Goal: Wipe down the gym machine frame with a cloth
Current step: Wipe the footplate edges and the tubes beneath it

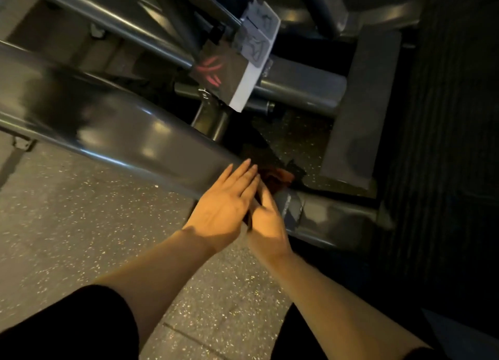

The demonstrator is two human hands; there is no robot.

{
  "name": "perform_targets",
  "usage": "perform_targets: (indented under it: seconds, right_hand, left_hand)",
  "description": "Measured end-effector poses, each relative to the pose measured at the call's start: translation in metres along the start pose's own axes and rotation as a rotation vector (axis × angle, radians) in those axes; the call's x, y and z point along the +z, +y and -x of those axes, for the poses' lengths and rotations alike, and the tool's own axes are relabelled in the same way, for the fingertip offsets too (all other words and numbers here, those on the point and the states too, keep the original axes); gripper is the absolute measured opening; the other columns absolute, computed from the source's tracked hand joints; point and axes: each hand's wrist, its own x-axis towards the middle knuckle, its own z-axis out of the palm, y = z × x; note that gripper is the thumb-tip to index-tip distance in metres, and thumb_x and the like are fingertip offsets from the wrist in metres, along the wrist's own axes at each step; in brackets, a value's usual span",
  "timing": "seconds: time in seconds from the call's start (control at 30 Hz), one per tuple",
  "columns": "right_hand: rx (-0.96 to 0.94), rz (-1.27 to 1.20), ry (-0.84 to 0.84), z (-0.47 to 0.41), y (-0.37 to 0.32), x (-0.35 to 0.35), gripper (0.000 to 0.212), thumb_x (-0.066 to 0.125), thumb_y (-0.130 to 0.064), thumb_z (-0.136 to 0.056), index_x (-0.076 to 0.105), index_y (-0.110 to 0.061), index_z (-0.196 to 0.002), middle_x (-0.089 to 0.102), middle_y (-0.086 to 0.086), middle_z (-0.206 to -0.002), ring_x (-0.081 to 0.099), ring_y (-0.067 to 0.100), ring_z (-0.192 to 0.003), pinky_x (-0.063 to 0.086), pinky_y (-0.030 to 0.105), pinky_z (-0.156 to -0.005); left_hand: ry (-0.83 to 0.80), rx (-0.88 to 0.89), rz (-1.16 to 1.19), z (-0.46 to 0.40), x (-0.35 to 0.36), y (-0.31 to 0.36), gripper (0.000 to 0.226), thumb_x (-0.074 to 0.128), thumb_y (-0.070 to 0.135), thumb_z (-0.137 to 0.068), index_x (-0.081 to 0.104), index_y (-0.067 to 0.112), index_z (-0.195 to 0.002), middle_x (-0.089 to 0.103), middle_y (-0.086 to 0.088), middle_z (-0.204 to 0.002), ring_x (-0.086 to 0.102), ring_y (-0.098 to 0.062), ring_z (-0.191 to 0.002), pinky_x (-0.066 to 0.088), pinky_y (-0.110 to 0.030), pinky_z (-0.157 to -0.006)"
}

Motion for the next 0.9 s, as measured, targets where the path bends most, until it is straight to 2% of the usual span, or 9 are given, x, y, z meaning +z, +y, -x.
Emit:
perform_targets:
  seconds: [0.13,0.2,0.3,0.43,0.53,0.63,0.7,0.8,0.9]
  right_hand:
    - [0.111,0.443,-0.085,0.026,0.068,-0.01,0.063,0.081,-0.009,-0.072,0.059,-0.002,-0.13,0.038,0.023,-0.15,0.041,0.04,-0.136,0.051,0.041,-0.098]
    - [0.15,0.676,-0.244,0.016,0.081,-0.027,0.061,0.069,-0.023,-0.087,0.048,-0.001,-0.139,0.018,0.022,-0.158,0.019,0.041,-0.146,0.027,0.043,-0.117]
    - [0.187,0.691,-0.361,0.0,0.099,-0.044,0.067,0.05,-0.03,-0.098,0.022,-0.007,-0.153,-0.011,0.01,-0.162,-0.009,0.033,-0.149,0.001,0.04,-0.121]
    - [0.03,0.728,-0.276,0.013,0.113,-0.033,0.057,0.06,-0.026,-0.091,0.043,-0.009,-0.142,0.02,0.013,-0.159,0.018,0.038,-0.144,0.021,0.044,-0.118]
    - [-0.087,0.778,-0.204,0.001,0.118,-0.047,0.04,0.079,-0.026,-0.069,0.069,-0.012,-0.105,0.06,0.011,-0.122,0.054,0.034,-0.111,0.051,0.038,-0.09]
    - [-0.163,0.776,-0.034,-0.014,0.114,-0.078,0.038,0.087,-0.021,-0.053,0.071,-0.016,-0.087,0.066,0.005,-0.1,0.061,0.024,-0.083,0.054,0.03,-0.065]
    - [-0.187,0.712,0.093,-0.013,0.11,-0.092,0.042,0.083,-0.013,-0.059,0.071,-0.013,-0.099,0.065,0.008,-0.114,0.064,0.026,-0.09,0.057,0.031,-0.068]
    - [-0.178,0.636,0.321,-0.008,0.112,-0.108,0.044,0.068,-0.006,-0.072,0.067,-0.003,-0.115,0.059,0.016,-0.126,0.06,0.033,-0.107,0.056,0.04,-0.083]
    - [-0.01,0.697,0.337,-0.007,0.123,-0.124,0.051,0.074,-0.005,-0.074,0.062,-0.004,-0.123,0.051,0.015,-0.138,0.052,0.034,-0.12,0.051,0.04,-0.093]
  left_hand:
    - [-0.145,0.107,-0.098,-0.019,0.025,0.025,0.069,0.044,0.01,-0.094,0.008,0.002,-0.153,0.0,-0.015,-0.162,-0.01,-0.028,-0.149,-0.019,-0.038,-0.112]
    - [-0.227,0.114,-0.147,-0.036,0.035,0.033,0.066,0.035,0.011,-0.098,-0.002,0.003,-0.153,-0.008,-0.014,-0.162,-0.018,-0.028,-0.147,-0.02,-0.039,-0.112]
    - [-0.256,0.106,-0.193,-0.057,0.055,0.038,0.07,0.04,0.019,-0.098,0.0,0.004,-0.153,-0.006,-0.015,-0.162,-0.016,-0.029,-0.148,-0.016,-0.043,-0.115]
    - [-0.254,0.1,-0.167,-0.084,0.073,0.035,0.085,0.052,0.03,-0.092,-0.001,0.005,-0.153,-0.003,-0.015,-0.162,-0.008,-0.029,-0.149,-0.009,-0.041,-0.118]
    - [-0.184,0.128,-0.084,-0.105,0.082,0.035,0.088,0.055,0.029,-0.09,-0.003,0.009,-0.154,-0.001,-0.012,-0.163,-0.003,-0.024,-0.15,-0.002,-0.036,-0.121]
    - [0.019,0.099,0.16,-0.122,0.086,0.039,0.093,0.061,0.027,-0.089,-0.004,0.011,-0.154,0.002,-0.007,-0.163,0.004,-0.017,-0.15,0.0,-0.021,-0.117]
    - [0.126,0.025,0.386,-0.129,0.082,0.047,0.098,0.065,0.019,-0.085,-0.004,0.013,-0.154,0.005,-0.003,-0.163,0.014,-0.015,-0.148,0.008,-0.012,-0.111]
    - [0.207,-0.041,0.579,-0.133,0.077,0.06,0.101,0.068,0.018,-0.083,-0.003,0.017,-0.155,0.009,-0.001,-0.162,0.029,-0.02,-0.142,0.028,-0.022,-0.108]
    - [0.211,0.009,0.606,-0.137,0.078,0.07,0.096,0.068,0.024,-0.086,0.0,0.02,-0.155,0.008,0.003,-0.163,0.021,-0.015,-0.146,0.025,-0.025,-0.116]
